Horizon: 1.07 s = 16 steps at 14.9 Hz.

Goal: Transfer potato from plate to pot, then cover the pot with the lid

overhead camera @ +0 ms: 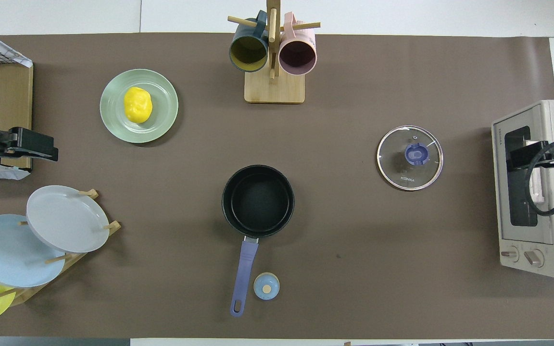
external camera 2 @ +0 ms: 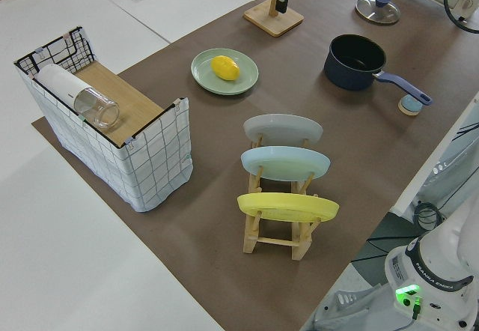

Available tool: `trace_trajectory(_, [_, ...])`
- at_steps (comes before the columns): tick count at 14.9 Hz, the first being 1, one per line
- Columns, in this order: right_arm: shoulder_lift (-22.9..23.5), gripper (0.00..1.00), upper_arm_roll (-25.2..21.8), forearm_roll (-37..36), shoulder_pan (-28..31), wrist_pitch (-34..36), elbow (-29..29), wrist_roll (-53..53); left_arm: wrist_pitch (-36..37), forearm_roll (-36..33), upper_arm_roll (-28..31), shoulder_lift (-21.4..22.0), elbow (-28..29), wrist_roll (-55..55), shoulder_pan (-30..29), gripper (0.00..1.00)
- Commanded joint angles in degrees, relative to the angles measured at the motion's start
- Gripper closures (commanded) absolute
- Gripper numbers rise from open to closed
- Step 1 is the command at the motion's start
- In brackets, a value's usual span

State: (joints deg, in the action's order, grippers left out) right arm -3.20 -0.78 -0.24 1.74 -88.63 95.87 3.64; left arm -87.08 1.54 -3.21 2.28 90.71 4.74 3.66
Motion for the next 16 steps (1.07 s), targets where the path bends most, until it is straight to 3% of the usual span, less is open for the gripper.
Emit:
trace_trajectory(1, [-0.4,0.00,0.7,1.1,0.4,-1.2,0.5,-0.5,-1.0,0.7,0.0,1.1,1.6,-0.5,0.4,0.00])
trace_trajectory(13, [-0.4,0.00,0.8,1.0,1.0,-1.2,0.7,-1.0,-3.1,0.9,0.0,0.5,1.6,-0.3,0.4,0.00])
trace_trajectory(16, [-0.8,0.00,0.8,0.9,0.6,-2.9,2.2,-0.6,-7.1,1.7,-0.3,-4.5,0.4,-0.3,0.5,0.00])
